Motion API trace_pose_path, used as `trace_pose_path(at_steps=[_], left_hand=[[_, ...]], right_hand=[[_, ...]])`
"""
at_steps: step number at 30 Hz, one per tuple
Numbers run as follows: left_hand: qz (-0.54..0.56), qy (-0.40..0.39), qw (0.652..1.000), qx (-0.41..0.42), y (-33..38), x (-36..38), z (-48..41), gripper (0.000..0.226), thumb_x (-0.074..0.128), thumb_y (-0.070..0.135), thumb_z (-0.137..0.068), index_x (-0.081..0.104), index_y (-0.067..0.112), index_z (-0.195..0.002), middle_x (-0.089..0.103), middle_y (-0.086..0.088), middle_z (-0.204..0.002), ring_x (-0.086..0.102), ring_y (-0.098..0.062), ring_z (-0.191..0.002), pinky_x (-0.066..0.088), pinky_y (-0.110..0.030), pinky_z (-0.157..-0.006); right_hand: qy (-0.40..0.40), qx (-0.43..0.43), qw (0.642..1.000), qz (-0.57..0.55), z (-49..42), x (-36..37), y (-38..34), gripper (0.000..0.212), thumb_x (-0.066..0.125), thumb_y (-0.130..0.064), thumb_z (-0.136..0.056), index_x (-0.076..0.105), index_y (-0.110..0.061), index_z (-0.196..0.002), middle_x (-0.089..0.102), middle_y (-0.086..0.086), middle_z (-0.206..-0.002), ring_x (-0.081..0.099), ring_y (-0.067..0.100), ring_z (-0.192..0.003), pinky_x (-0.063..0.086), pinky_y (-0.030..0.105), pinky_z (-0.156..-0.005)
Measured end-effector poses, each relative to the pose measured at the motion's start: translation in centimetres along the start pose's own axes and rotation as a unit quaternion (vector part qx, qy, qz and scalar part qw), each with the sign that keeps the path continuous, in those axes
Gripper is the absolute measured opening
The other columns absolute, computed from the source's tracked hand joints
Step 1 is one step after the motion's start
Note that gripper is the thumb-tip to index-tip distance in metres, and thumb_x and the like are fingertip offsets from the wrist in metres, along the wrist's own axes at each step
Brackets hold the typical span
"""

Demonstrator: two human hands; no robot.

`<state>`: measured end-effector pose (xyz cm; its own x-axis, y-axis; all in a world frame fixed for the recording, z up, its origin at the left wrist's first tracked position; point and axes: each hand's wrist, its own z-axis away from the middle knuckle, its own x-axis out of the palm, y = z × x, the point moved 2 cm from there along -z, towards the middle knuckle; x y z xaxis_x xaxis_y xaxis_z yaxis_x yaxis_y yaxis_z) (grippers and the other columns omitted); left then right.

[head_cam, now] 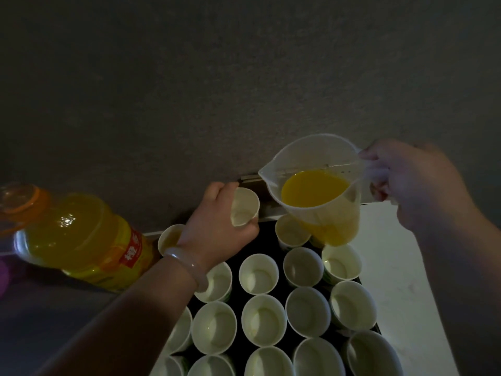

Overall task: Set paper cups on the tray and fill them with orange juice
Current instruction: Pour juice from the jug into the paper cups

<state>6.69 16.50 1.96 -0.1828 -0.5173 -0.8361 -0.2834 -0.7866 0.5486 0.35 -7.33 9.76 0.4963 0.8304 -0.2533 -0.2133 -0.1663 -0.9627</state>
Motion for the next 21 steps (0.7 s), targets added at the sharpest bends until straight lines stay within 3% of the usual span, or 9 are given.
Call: trace_pose_path(at_steps=[4,7,11,17,21], left_hand=[[-0.040,-0.013,0.999,0.033,-0.2,-1.2,0.4,0.076,0.070,0.042,-0.075,0.037,0.023,-0.141,0.034,0.007,-0.139,0.045,-0.013,-0.120,0.032,-0.017,-0.091],[-0.065,-0.032,0.996,0.050,0.0,-1.7,0.8,0.081,0.070,0.045,-0.076,0.033,0.024,-0.144,0.031,0.008,-0.142,0.045,-0.014,-0.122,0.036,-0.021,-0.093],[-0.072,-0.027,0.995,0.065,0.0,-1.7,1.1,0.082,0.071,0.046,-0.074,0.033,0.023,-0.143,0.033,0.007,-0.143,0.045,-0.015,-0.123,0.039,-0.025,-0.097],[-0.062,-0.030,0.995,0.070,-0.3,-1.4,1.6,0.084,0.072,0.045,-0.074,0.033,0.021,-0.144,0.034,0.004,-0.145,0.042,-0.013,-0.128,0.037,-0.025,-0.103],[-0.054,-0.026,0.996,0.068,-0.5,-1.4,1.6,0.080,0.070,0.046,-0.073,0.037,0.022,-0.141,0.039,0.005,-0.142,0.046,-0.014,-0.125,0.042,-0.031,-0.100]], right_hand=[[-0.018,-0.008,0.993,0.116,0.0,0.4,-1.0,0.019,0.059,-0.024,-0.078,0.065,-0.006,-0.077,0.050,0.003,-0.050,0.042,0.009,-0.031,0.038,0.020,-0.041],[-0.021,-0.004,0.992,0.122,0.0,0.8,-1.9,0.029,0.063,-0.034,-0.069,0.063,-0.005,-0.071,0.048,0.001,-0.042,0.043,0.020,-0.040,0.039,0.031,-0.054],[-0.027,0.010,0.990,0.139,0.3,1.6,-2.8,0.029,0.064,-0.039,-0.061,0.059,-0.011,-0.064,0.044,-0.004,-0.036,0.043,0.023,-0.046,0.038,0.037,-0.057],[-0.070,-0.017,0.975,0.211,0.6,3.0,-3.8,0.032,0.062,-0.037,-0.069,0.054,-0.015,-0.047,0.042,-0.002,-0.039,0.041,0.021,-0.046,0.037,0.039,-0.057],[-0.087,-0.051,0.962,0.252,0.7,4.0,-4.2,0.031,0.061,-0.033,-0.076,0.049,-0.016,-0.052,0.039,0.008,-0.051,0.038,0.019,-0.053,0.033,0.038,-0.057]])
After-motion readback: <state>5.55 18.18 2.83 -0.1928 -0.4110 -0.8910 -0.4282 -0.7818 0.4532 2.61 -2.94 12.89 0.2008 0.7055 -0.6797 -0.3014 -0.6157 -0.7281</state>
